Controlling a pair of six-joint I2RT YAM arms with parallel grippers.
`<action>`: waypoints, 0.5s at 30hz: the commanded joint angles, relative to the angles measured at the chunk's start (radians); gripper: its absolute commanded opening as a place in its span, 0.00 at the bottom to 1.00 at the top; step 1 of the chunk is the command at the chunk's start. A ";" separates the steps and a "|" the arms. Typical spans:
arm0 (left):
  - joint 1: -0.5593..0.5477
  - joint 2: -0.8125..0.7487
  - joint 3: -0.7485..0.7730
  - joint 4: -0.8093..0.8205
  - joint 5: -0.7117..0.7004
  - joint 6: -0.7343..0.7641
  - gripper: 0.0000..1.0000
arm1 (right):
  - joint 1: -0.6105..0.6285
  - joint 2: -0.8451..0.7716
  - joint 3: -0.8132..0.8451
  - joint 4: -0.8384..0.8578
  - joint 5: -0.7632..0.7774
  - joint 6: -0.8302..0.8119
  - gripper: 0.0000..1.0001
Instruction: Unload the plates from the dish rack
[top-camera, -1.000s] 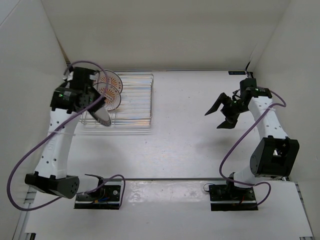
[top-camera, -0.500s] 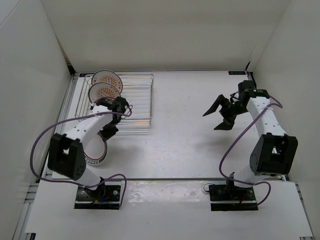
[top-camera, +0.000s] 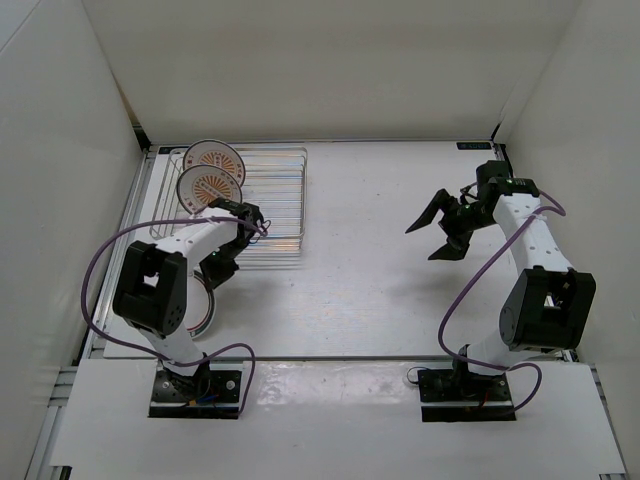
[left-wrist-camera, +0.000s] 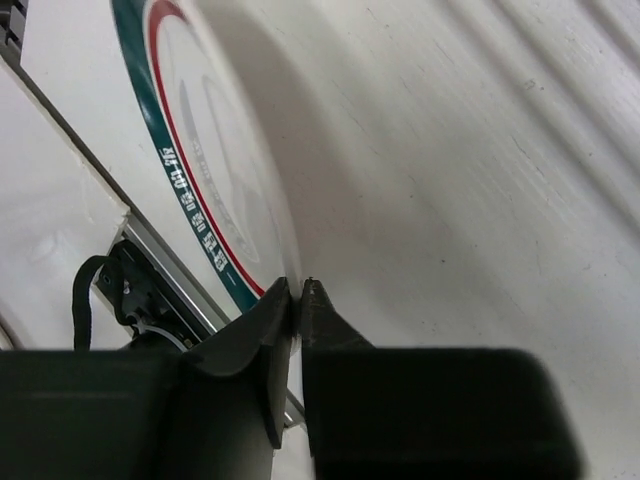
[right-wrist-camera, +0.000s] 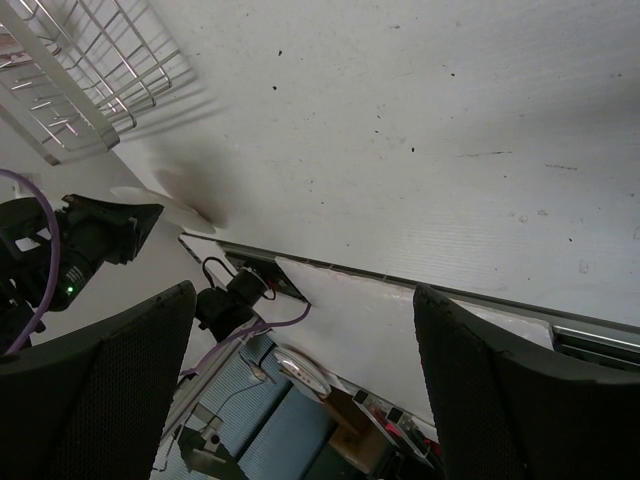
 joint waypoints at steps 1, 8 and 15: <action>0.004 -0.015 0.025 -0.477 -0.049 -0.028 0.23 | 0.001 -0.024 0.029 -0.010 -0.001 -0.017 0.90; 0.022 -0.019 0.097 -0.476 -0.022 0.001 0.60 | 0.001 -0.015 0.025 -0.002 -0.005 -0.011 0.90; 0.060 -0.068 0.155 -0.477 0.053 0.008 0.65 | 0.001 -0.012 0.022 -0.003 -0.012 -0.011 0.90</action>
